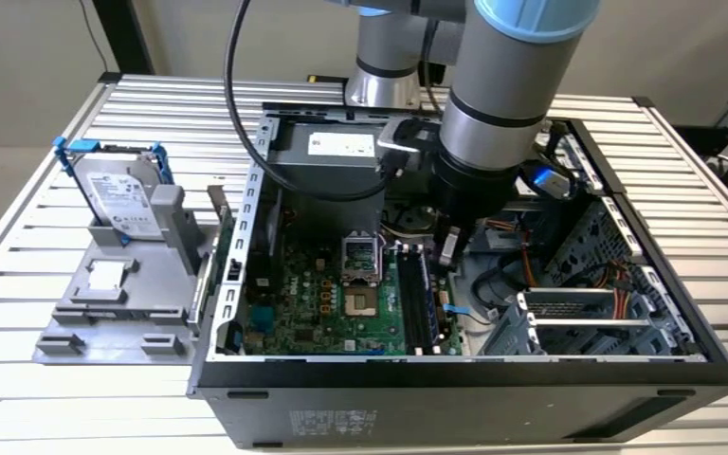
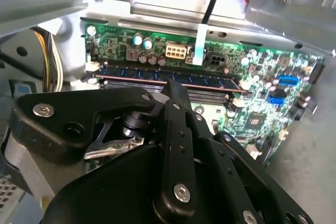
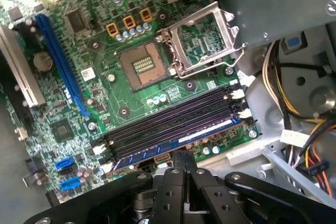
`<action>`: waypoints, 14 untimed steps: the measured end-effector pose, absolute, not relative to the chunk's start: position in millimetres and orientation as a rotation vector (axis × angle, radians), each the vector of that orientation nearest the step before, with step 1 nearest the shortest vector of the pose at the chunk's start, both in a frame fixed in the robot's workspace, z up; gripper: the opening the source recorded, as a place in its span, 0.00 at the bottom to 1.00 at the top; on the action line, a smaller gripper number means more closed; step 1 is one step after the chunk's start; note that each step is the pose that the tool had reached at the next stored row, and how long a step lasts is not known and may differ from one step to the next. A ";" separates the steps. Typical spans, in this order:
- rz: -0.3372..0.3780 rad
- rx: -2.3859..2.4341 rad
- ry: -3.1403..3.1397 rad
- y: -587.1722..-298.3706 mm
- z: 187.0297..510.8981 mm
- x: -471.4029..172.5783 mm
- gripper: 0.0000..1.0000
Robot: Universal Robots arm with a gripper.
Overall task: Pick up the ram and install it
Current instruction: 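Press down the ram until it locks into place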
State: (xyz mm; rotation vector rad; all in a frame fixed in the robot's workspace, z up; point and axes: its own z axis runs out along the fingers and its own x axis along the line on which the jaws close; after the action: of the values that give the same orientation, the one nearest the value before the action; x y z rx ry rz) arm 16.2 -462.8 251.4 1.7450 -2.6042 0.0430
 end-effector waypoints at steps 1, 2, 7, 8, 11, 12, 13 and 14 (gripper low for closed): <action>0.043 1.765 -2.591 -462.8 251.2 16.1 0.00; 0.043 1.785 -2.577 -462.8 251.0 16.0 0.00; 0.043 1.875 -2.514 -462.8 250.3 15.4 0.00; 0.044 1.891 -2.502 -462.7 250.2 15.2 0.00; 0.044 1.944 -2.462 -462.7 250.0 14.8 0.00; 0.044 1.960 -2.449 -462.7 249.9 14.6 0.00; 0.044 1.977 -2.436 -462.7 249.8 14.4 0.00; 0.045 1.993 -2.423 -462.7 249.8 14.2 0.00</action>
State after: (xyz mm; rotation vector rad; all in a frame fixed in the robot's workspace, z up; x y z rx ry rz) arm 14.2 -462.7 249.8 1.9928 -2.4229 0.0447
